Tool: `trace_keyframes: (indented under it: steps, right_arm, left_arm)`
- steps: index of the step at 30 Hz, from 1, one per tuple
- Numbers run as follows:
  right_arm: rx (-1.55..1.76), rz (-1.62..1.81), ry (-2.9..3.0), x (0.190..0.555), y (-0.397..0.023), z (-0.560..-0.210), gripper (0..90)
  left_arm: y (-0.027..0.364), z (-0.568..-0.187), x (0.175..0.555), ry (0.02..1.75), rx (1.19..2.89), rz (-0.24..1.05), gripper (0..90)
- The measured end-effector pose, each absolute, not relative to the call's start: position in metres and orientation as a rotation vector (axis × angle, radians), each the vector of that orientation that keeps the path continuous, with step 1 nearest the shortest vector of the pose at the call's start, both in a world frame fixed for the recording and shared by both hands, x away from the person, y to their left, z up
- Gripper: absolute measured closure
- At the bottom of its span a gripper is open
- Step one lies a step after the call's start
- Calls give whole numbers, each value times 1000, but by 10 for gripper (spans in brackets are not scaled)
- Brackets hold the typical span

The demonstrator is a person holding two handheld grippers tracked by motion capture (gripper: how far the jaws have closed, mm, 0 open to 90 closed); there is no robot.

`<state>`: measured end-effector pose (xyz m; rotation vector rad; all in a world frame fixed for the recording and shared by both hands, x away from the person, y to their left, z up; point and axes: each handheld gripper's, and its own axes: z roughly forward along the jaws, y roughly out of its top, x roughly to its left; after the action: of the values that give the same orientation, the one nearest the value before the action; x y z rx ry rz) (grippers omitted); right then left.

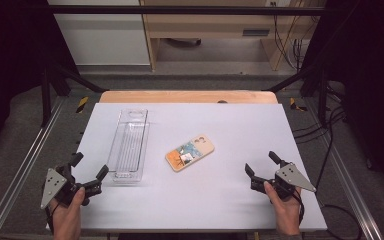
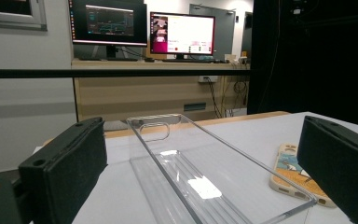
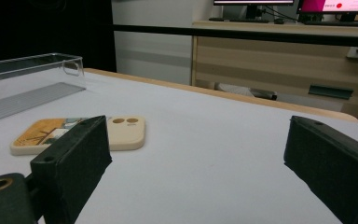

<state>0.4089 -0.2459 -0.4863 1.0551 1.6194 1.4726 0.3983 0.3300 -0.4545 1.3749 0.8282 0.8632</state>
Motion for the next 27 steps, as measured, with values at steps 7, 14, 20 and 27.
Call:
trace_keyframes:
  steps: [7,14,20,27]
  right_arm:
    - [1094,1463,1657,408,-241,-490,67]
    - [1099,1435,1709,408,-232,-493,60]
    - [1131,1392,1753,411,-224,-493,50]
    - [1175,1308,1915,421,-204,-479,65]
  left_arm:
    - [325,-457,399,815,1402,858,12]
    - [323,-458,398,816,1406,852,13]
    - [321,-458,396,810,1417,851,13]
    - [322,-459,396,816,1409,845,15]
